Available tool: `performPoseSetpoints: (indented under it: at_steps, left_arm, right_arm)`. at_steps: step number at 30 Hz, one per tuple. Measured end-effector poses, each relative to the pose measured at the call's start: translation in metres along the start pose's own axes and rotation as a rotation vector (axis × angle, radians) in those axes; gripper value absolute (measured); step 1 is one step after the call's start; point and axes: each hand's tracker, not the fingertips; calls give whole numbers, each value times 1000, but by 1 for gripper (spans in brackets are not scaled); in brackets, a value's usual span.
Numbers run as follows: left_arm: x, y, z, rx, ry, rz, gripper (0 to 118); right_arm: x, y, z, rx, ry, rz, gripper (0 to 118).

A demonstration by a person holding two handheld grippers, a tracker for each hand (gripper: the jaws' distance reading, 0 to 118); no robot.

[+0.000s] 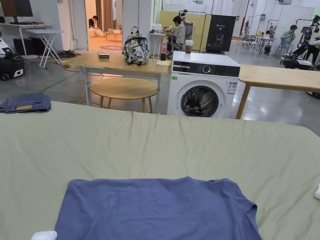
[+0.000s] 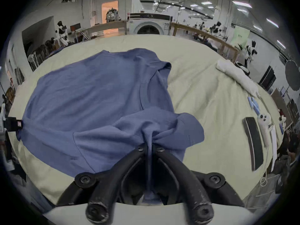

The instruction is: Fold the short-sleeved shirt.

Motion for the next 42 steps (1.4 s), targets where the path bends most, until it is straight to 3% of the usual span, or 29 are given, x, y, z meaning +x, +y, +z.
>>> performPoseSetpoints:
  at_steps: [1,2,3,4,5,11,13,14,16,17,19,26,37,38,40,41,42]
  left_arm:
    - [0,0,2,9,-2,4,6]
    - [0,2,3,21,3,6,16]
    - [1,5,4,34,23,5,49]
    - [5,7,8,57,34,3,64]
    - [6,11,10,91,23,-1,68]
    - [32,43,33,315,-29,-42,68]
    - [39,51,36,384,-33,-73,65]
    - [45,55,38,414,-28,-89,55]
    - [57,60,42,462,5,-127,23]
    - [63,62,42,476,30,-137,12]
    - [70,64,44,508,36,-141,0]
    - [54,93,32,483,41,-111,0]
    - [-68,250,-84,48,11,68,0]
    - [-73,257,-94,-4,12,83,13]
    - [-61,257,-101,-45,-13,110,73]
    - [-61,259,-109,-66,-36,127,87]
    - [-60,260,-115,-78,-39,145,88]
  right_arm:
    - [-2,1,2,12,-3,-2,18]
    - [-4,3,5,37,-9,-1,36]
    - [-2,6,4,69,-13,-4,64]
    - [-4,10,7,101,-15,-3,78]
    - [-7,15,10,140,-8,-7,80]
    - [-38,54,30,356,29,-37,80]
    - [-51,65,36,429,38,-46,76]
    - [-57,69,38,462,46,-49,66]
    - [-69,76,38,515,54,-47,15]
    - [-75,79,39,531,54,-49,2]
    - [-85,86,39,551,63,-49,0]
    - [-104,102,31,535,124,-29,0]
    - [-98,102,-8,412,107,29,0]
    - [-97,101,-12,399,99,30,0]
    - [-93,97,-18,380,86,35,0]
    - [-91,96,-20,369,79,35,0]
    - [-89,94,-23,360,73,34,0]
